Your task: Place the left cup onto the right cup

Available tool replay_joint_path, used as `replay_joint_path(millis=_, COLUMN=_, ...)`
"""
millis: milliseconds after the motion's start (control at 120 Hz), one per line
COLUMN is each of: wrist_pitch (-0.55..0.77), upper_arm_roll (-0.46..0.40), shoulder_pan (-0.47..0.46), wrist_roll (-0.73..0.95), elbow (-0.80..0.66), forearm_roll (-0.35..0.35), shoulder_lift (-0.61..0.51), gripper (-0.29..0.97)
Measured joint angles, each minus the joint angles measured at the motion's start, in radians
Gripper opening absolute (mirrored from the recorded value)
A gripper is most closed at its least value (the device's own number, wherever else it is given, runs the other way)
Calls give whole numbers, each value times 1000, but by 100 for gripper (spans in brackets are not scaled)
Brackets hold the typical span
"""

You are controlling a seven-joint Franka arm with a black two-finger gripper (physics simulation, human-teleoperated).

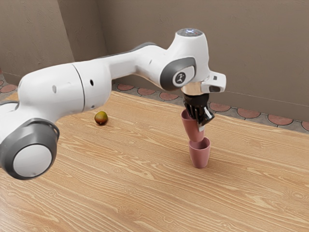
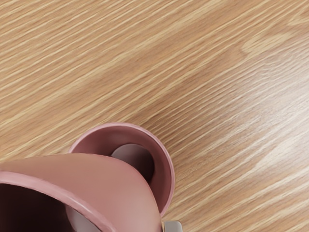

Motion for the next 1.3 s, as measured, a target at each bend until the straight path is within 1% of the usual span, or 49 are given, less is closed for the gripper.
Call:
replay_joint_path(millis=592, wrist_pitch=42, upper_arm_roll=7, shoulder_pan=-11, wrist_roll=-2, elbow=0, forearm_roll=5, shoulder_lift=68, gripper=-9)
replay_joint_path(millis=642, wrist_pitch=43, upper_arm_roll=7, shoulder_pan=-12, wrist_roll=-1, elbow=0, forearm_roll=7, shoulder_lift=71, gripper=-2)
replay_joint_path(millis=792, wrist_pitch=50, upper_arm_roll=6, shoulder_pan=-14, wrist_roll=1, elbow=0, forearm_roll=13, shoulder_lift=75, gripper=30)
replay_joint_path(millis=908, wrist_pitch=53, upper_arm_roll=6, shoulder_pan=-14, wrist_roll=3, elbow=-3, forearm_roll=14, shoulder_lift=69, gripper=46)
replay_joint_path(millis=1058, wrist_pitch=54, upper_arm_roll=6, shoulder_pan=-14, wrist_roll=5, elbow=-25, forearm_roll=15, shoulder_lift=11, gripper=57)
replay_joint_path(millis=1192, wrist_pitch=53, upper_arm_roll=6, shoulder_pan=-8, wrist_roll=8, elbow=-118, forearm_roll=12, shoulder_lift=-110, gripper=62)
replay_joint_path(millis=1300, wrist_pitch=52, upper_arm_roll=7, shoulder_pan=17, wrist_roll=10, elbow=-254, forearm_roll=8, shoulder_lift=-238, gripper=64)
